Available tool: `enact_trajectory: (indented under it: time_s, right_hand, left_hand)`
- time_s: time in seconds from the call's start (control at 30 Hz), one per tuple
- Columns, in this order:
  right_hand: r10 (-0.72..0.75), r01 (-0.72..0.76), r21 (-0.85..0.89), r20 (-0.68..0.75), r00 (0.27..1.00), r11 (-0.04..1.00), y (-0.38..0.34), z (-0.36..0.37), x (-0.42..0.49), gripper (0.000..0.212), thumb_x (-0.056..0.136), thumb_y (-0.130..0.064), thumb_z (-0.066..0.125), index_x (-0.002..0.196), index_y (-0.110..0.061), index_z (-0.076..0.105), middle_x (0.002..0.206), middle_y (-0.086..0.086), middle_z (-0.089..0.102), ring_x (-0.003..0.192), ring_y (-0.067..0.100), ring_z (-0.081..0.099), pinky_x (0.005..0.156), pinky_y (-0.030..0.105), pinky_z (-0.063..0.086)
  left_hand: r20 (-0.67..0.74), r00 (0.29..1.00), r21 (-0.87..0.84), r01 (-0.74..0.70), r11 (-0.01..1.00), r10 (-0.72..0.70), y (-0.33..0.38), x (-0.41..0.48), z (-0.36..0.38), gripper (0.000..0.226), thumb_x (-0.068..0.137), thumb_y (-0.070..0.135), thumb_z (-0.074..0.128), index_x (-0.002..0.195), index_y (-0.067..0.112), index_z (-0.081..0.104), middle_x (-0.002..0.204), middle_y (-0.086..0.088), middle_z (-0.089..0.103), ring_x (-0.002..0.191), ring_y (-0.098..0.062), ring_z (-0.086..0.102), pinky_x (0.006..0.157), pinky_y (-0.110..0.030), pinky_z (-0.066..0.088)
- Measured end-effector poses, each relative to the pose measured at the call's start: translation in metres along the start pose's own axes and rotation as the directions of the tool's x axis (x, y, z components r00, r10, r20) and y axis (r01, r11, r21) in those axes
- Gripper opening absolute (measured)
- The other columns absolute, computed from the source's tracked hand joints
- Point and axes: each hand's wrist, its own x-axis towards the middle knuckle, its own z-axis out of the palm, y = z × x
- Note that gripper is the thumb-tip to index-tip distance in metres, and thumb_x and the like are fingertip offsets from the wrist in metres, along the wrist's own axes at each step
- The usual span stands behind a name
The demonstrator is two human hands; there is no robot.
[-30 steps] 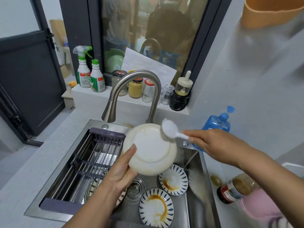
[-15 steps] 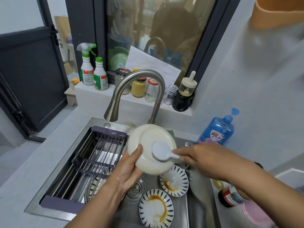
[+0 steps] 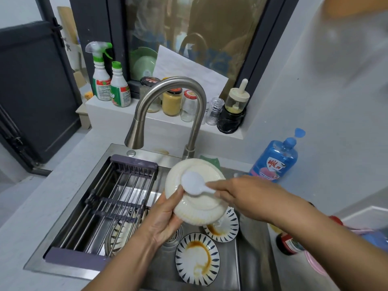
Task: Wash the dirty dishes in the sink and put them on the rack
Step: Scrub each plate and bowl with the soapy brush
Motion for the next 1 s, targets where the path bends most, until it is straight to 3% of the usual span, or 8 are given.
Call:
enact_trajectory:
  time_s: [0.17,0.27,0.37,0.5,0.63,0.83,0.93,1.0]
  right_hand:
    - [0.18,-0.182,-0.039,-0.053,0.982,0.983,0.027,0.001,0.024,0.041,0.109,-0.046,0.031,0.148,-0.056,0.033,0.142,0.002,0.056,0.124,0.03,0.055,0.085,0.038,0.043]
    - [0.226,-0.186,0.279,-0.115,0.967,0.942,0.039,0.014,0.026,0.037,0.109,-0.041,0.036,0.143,-0.047,0.049,0.119,-0.005,0.067,0.102,0.017,0.06,0.087,0.035,0.05]
    - [0.285,-0.137,0.59,-0.165,0.944,0.796,0.042,0.032,0.039,0.033,0.107,-0.044,0.042,0.13,-0.037,0.064,0.077,-0.013,0.059,0.07,0.005,0.053,0.06,0.024,0.04]
    - [0.351,-0.116,0.725,-0.181,0.919,0.679,0.037,0.047,0.053,0.029,0.101,-0.05,0.052,0.117,-0.032,0.069,0.081,-0.007,0.065,0.072,0.011,0.061,0.063,0.028,0.045]
    - [0.371,-0.188,0.605,-0.193,0.908,0.774,0.043,0.076,0.064,0.026,0.102,-0.049,0.05,0.106,-0.029,0.065,0.082,-0.007,0.062,0.074,0.009,0.058,0.064,0.032,0.044]
    - [0.296,-0.23,0.459,-0.077,0.952,0.858,0.059,0.133,0.077,0.03,0.107,-0.037,0.038,0.1,-0.023,0.064,0.083,-0.008,0.063,0.08,0.011,0.062,0.069,0.029,0.048]
    - [0.255,-0.227,0.407,-0.017,0.967,0.885,0.065,0.165,0.093,0.029,0.106,-0.035,0.034,0.098,-0.026,0.061,0.098,-0.005,0.066,0.091,0.014,0.061,0.085,0.036,0.052]
    - [0.258,-0.239,0.461,0.022,0.966,0.855,0.068,0.185,0.104,0.028,0.105,-0.037,0.035,0.09,-0.026,0.057,0.088,-0.005,0.063,0.082,0.013,0.059,0.078,0.036,0.051]
  left_hand:
    - [-0.04,0.999,0.019,0.029,0.999,-0.028,-0.009,0.007,-0.014,0.067,0.081,0.004,0.074,0.144,0.01,0.051,0.138,-0.024,0.061,0.127,-0.037,0.06,0.097,-0.05,0.055]
    - [-0.086,0.996,0.097,0.031,0.995,-0.023,-0.004,0.015,-0.018,0.063,0.081,0.003,0.075,0.14,0.007,0.054,0.135,-0.023,0.063,0.125,-0.038,0.062,0.097,-0.05,0.056]
    - [-0.191,0.981,0.371,0.044,0.928,0.03,-0.005,0.027,-0.012,0.058,0.078,0.001,0.081,0.131,0.011,0.061,0.122,-0.018,0.071,0.114,-0.035,0.068,0.09,-0.048,0.06]
    - [-0.069,0.99,0.899,0.01,0.437,0.12,-0.014,0.042,-0.004,0.039,0.084,0.01,0.079,0.119,0.02,0.064,0.1,0.002,0.073,0.086,-0.014,0.071,0.066,-0.021,0.055]
    - [0.015,0.995,0.995,-0.005,-0.097,0.1,-0.044,0.061,-0.016,0.046,0.089,0.019,0.067,0.132,0.035,0.062,0.113,0.005,0.072,0.096,-0.015,0.065,0.077,-0.02,0.046]
    - [-0.002,0.997,0.953,0.025,-0.301,0.076,-0.098,0.084,-0.051,0.057,0.09,0.008,0.054,0.136,0.041,0.055,0.122,0.008,0.069,0.106,-0.017,0.063,0.088,-0.028,0.049]
    - [-0.052,0.997,0.88,0.074,-0.47,0.059,-0.112,0.103,-0.079,0.065,0.093,0.006,0.056,0.146,0.041,0.044,0.136,0.003,0.057,0.118,-0.022,0.056,0.101,-0.039,0.048]
    - [-0.145,0.989,0.81,0.134,-0.571,0.026,-0.119,0.114,-0.093,0.069,0.094,0.008,0.057,0.152,0.038,0.034,0.148,0.0,0.047,0.129,-0.027,0.048,0.108,-0.046,0.043]
